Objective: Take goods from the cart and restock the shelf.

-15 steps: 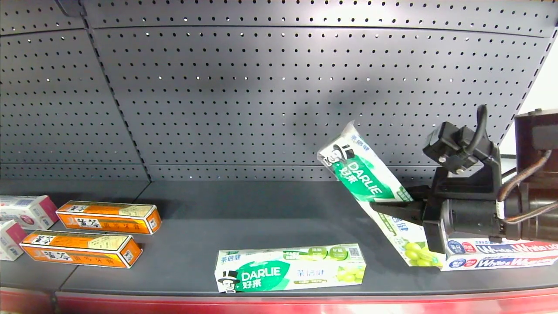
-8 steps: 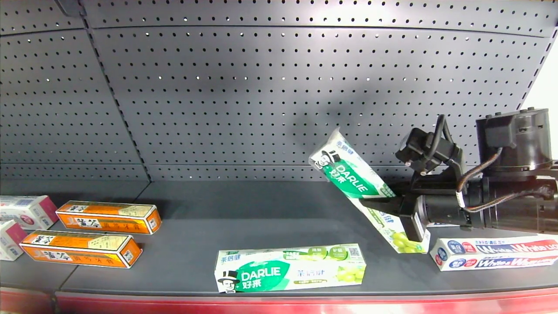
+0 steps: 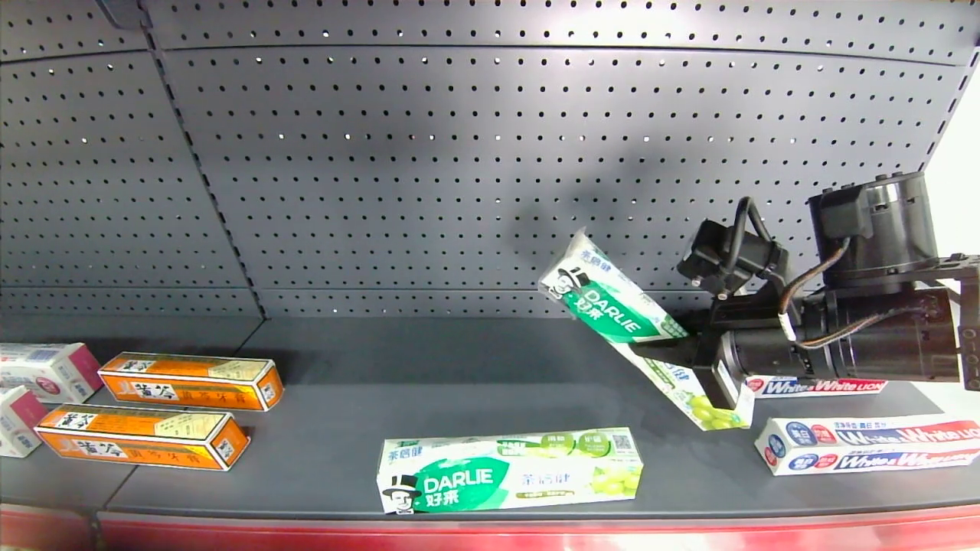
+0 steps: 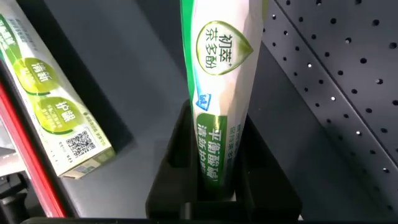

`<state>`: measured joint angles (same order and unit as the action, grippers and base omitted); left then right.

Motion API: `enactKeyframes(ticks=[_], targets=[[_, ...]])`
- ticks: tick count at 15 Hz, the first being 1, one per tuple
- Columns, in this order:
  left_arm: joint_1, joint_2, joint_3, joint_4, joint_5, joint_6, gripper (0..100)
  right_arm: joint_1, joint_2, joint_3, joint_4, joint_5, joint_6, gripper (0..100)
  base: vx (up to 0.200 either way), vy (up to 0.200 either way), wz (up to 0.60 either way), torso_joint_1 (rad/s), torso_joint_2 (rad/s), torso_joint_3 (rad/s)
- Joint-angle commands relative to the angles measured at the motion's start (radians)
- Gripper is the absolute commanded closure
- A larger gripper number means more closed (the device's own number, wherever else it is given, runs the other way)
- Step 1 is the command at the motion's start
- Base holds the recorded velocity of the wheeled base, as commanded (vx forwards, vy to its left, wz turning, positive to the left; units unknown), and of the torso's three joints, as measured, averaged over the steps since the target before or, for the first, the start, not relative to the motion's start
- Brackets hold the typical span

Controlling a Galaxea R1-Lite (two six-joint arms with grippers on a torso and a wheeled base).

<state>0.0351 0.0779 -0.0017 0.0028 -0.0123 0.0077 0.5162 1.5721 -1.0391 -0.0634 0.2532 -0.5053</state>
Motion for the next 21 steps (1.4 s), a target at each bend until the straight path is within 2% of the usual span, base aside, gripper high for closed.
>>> enactKeyframes(ticks=[1, 4, 7, 9, 14, 21], targets=[[0.002, 0.002, 0.0, -0.001, 0.0, 0.0, 0, 0.004, 0.017, -0.005, 0.008, 0.001, -0.004, 100, 0.0, 0.0, 0.0, 0.0, 0.0, 0.0], [0.002, 0.0, 0.0, 0.0, 0.0, 0.0, 0, 0.005, 0.022, -0.027, 0.047, 0.001, -0.015, 100, 0.0, 0.0, 0.0, 0.0, 0.0, 0.0], [0.0, 0.002, 0.0, 0.0, 0.0, 0.0, 0, 0.016, 0.046, -0.107, 0.126, 0.001, -0.036, 100, 0.0, 0.0, 0.0, 0.0, 0.0, 0.0], [0.0, 0.002, 0.0, 0.0, 0.0, 0.0, 0, 0.021, 0.06, -0.18, 0.231, 0.001, -0.07, 100, 0.0, 0.0, 0.0, 0.0, 0.0, 0.0], [0.0, 0.002, 0.0, 0.0, 0.0, 0.0, 0, 0.024, 0.074, -0.199, 0.307, 0.001, -0.087, 100, 0.0, 0.0, 0.0, 0.0, 0.0, 0.0], [0.0, 0.002, 0.0, 0.0, 0.0, 0.0, 0, 0.039, 0.095, -0.314, 0.482, 0.0, -0.11, 100, 0.0, 0.0, 0.0, 0.0, 0.0, 0.0]])
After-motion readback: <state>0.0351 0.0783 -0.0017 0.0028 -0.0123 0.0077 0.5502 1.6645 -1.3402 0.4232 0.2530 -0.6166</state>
